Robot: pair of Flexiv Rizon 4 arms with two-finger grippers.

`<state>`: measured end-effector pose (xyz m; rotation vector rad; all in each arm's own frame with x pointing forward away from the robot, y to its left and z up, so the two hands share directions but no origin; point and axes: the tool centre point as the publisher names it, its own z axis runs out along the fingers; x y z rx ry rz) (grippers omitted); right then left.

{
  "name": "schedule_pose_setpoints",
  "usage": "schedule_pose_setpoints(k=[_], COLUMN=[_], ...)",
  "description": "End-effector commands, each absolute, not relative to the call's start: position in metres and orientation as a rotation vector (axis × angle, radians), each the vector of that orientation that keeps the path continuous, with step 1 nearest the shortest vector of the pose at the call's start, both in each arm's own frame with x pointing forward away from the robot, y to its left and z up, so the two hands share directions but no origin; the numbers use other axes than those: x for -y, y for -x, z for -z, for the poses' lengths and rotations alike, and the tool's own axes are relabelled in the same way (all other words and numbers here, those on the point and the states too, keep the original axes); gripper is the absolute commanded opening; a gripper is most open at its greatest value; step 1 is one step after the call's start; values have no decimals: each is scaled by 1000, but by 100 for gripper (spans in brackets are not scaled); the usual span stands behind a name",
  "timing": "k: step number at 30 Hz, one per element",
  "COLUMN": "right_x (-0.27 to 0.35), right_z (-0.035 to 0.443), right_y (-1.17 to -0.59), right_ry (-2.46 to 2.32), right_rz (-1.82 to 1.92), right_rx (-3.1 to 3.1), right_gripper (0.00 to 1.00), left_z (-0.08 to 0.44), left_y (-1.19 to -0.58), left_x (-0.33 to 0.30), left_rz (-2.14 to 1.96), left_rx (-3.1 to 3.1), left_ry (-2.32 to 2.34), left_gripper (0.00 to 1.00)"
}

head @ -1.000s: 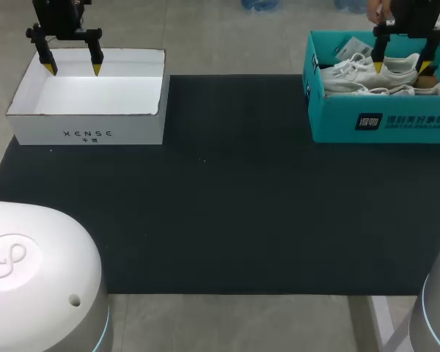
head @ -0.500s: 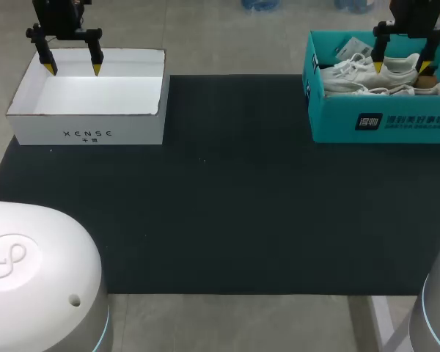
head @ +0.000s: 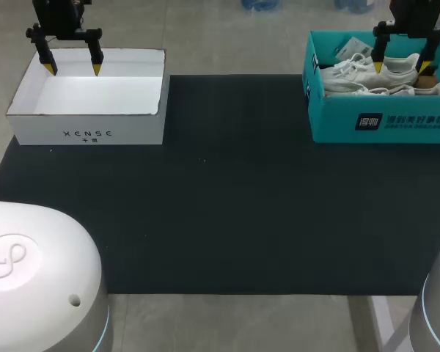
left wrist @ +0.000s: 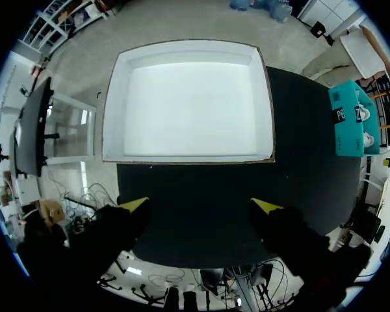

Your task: Take the shoe out of the shoebox, open the shoe tongue, remove and reinsert the insole, then place the shoe into the shoebox

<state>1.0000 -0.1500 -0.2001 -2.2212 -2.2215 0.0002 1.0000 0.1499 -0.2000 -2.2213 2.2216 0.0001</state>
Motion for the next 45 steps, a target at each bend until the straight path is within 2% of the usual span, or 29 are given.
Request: schedule_pose_setpoints(k=[1,17,26,45], right_x=[151,258,277,305], right_z=[202,228,236,295], right_y=[-1000,-998,-1021,-1053], right_ry=[2223,2345,2267,2252], right_rz=[2,-42,-79,-74], right_rx=[2220,2162,2256,2208], right_gripper=[100,100,100,100], left_z=[200,200,200,200], left_y=[-1000,-1000,-1000,-1000], left_x=[-150,-150,-150,-150], left_rz=[0,0,0,0], left_rx=[-2222,-2222,-2222,-2222], left_ry=[2221,2221,2221,2221], left_gripper=[100,100,100,100])
